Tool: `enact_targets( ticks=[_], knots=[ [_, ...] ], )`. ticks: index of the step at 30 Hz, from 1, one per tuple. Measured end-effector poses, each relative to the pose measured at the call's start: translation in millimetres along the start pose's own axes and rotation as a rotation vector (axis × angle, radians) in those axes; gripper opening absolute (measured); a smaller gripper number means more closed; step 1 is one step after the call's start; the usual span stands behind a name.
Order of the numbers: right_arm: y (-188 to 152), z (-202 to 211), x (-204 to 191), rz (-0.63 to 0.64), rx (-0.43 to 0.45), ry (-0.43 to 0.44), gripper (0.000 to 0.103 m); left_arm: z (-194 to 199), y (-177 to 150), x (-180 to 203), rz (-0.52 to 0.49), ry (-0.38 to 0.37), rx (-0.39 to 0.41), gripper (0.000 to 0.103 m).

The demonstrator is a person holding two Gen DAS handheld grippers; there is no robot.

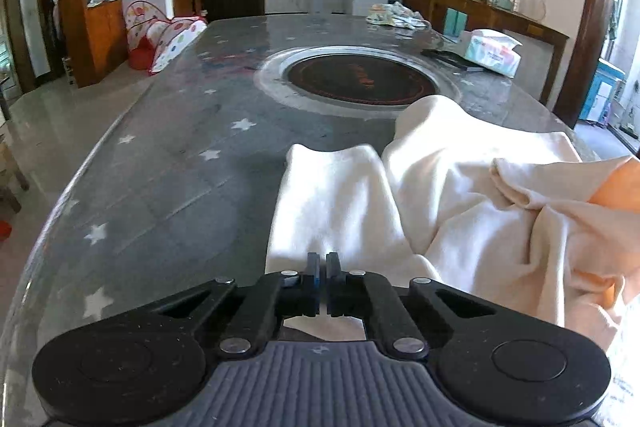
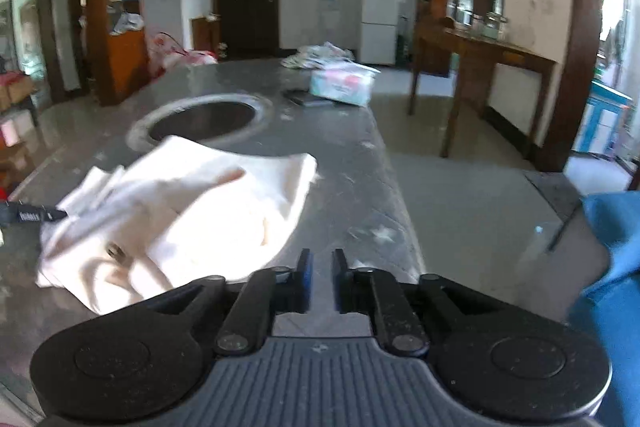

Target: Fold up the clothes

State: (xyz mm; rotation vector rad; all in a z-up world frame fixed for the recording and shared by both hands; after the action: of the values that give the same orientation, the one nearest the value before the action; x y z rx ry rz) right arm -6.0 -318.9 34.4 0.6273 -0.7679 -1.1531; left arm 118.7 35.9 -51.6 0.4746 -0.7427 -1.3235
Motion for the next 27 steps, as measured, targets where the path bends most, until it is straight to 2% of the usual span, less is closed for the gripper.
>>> enact_targets(
  ticks=[2, 4, 8, 10, 12, 13, 14, 17, 21, 23, 25, 27],
  knots=[
    [18.3, -11.1, -6.2, 0.036, 0.026, 0.030, 0.033, 5.0, -1.3, -7.7, 0.018, 0.012, 0.003, 0.003],
    [32.8, -25.3, -14.6, 0.068, 0.024, 0.069, 0.040, 11.2, -2.1, -16.3, 0.039, 0.025, 0.012, 0.003],
    [57.5, -77.9, -26.6, 0.090, -0.024, 0.152, 0.047, 23.2, -5.2, -36.0, 0.083, 0.045, 0.020, 0.002],
    [61.0, -102.8, -32.6, 0.084, -0.060, 0.192, 0.046, 29.1, -6.9, -44.9, 0.099, 0.057, 0.027, 0.002],
    [56.8, -120.3, -39.6, 0.088, -0.092, 0.213, 0.038, 33.1, -8.2, -53.3, 0.110, 0.080, 0.033, 0.001],
    [53.2, -124.4, -42.8, 0.096, -0.096, 0.212, 0.020, 34.4, -8.7, -57.4, 0.114, 0.096, 0.036, 0.000],
    [49.6, -128.4, -46.1, 0.103, -0.099, 0.211, 0.009, 35.8, -9.3, -61.6, 0.118, 0.110, 0.039, 0.000],
    [42.0, -118.0, -45.1, 0.107, -0.066, 0.171, 0.005, 39.5, -10.8, -73.8, 0.137, 0.122, 0.035, 0.000],
    [31.7, -69.5, -15.5, 0.071, 0.010, 0.030, 0.005, 44.4, -13.6, -78.1, 0.124, 0.115, 0.026, 0.000],
    [19.3, -46.4, 2.2, 0.009, 0.018, -0.032, 0.005, 48.6, -17.5, -72.7, 0.107, 0.082, 0.018, 0.000],
    [-2.2, -26.9, 14.5, -0.032, -0.014, -0.089, 0.007, 53.9, -21.6, -62.2, 0.082, 0.040, 0.011, 0.002],
    [-24.5, -10.4, 24.5, -0.066, -0.057, -0.136, 0.009, 64.3, -25.1, -41.4, 0.026, -0.035, 0.016, 0.003]
  ],
)
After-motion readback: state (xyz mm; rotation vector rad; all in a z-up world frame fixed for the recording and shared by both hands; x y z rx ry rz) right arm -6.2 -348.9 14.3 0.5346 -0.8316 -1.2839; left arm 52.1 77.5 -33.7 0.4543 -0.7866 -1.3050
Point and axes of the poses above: each gripper's, at about its wrist camera, not at the fingertips, and z roughly against the way its jaws point, x to its right, y to its top, the point moved 5 cm from there along -z, roughly the way its jaws point, and after that the axes turned 15 degrees about z, right-handed, at the moved point
